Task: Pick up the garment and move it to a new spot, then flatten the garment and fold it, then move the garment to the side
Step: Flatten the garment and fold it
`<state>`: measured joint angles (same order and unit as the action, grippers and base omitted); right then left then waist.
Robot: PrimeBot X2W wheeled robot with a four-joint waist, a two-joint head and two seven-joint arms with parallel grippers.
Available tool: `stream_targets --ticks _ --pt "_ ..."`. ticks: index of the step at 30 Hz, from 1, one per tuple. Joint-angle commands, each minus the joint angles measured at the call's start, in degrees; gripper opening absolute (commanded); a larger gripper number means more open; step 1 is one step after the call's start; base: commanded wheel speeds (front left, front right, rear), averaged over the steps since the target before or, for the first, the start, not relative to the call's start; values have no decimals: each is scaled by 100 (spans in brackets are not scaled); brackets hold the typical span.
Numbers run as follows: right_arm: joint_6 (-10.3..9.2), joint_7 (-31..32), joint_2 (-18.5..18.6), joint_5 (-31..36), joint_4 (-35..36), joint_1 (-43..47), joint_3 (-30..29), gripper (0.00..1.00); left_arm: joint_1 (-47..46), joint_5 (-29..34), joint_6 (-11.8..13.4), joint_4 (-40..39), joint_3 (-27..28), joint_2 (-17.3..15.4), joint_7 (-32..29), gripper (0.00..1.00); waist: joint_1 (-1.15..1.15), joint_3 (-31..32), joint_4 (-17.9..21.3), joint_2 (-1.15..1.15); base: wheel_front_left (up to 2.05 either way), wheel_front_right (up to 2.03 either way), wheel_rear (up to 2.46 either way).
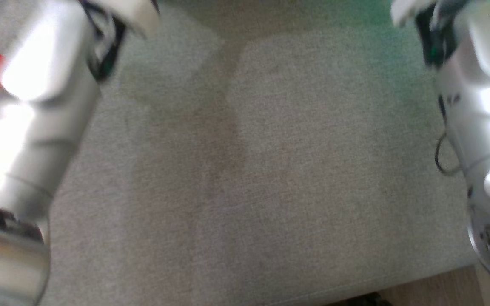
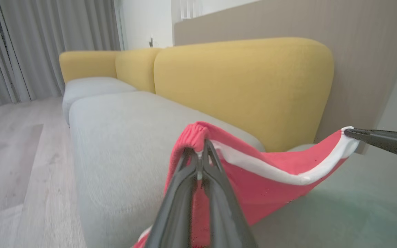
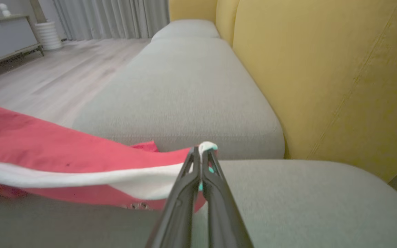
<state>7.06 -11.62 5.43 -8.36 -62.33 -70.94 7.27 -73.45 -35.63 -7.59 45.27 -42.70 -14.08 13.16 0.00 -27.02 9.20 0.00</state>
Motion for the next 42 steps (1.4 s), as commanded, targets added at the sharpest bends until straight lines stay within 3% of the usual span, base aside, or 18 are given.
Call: stream_targets --ticks 1,6,11,24,33,42 --pt "43 197 83 -219 3 85 236 0 33 -173 11 -167 -99 -223 41 0 0 179 -103 0 0 0 0" --pt "43 832 388 -949 -61 716 1044 0 776 -670 11 -269 -662 -414 25 0 0 563 -220 0 0 0 0" --pt "43 1313 1008 -1920 574 1580 1974 0 1534 -968 11 -560 -1319 -679 -4 0 0 1010 -325 0 0 0 0" --pt "43 1895 2032 -3256 1760 2866 2964 0 2665 -1006 73 -808 -1805 -789 104 0 0 1787 -368 0 0 0 0" --pt "43 2591 2696 -4047 2625 3817 3413 0 3607 -1061 384 -1237 -1971 -785 140 0 0 2636 -310 0 0 0 0" --pt "43 3156 3561 -4511 3805 4856 3350 0 4594 -1187 966 -2483 -2106 -1060 84 0 0 2972 -328 0 0 0 0"
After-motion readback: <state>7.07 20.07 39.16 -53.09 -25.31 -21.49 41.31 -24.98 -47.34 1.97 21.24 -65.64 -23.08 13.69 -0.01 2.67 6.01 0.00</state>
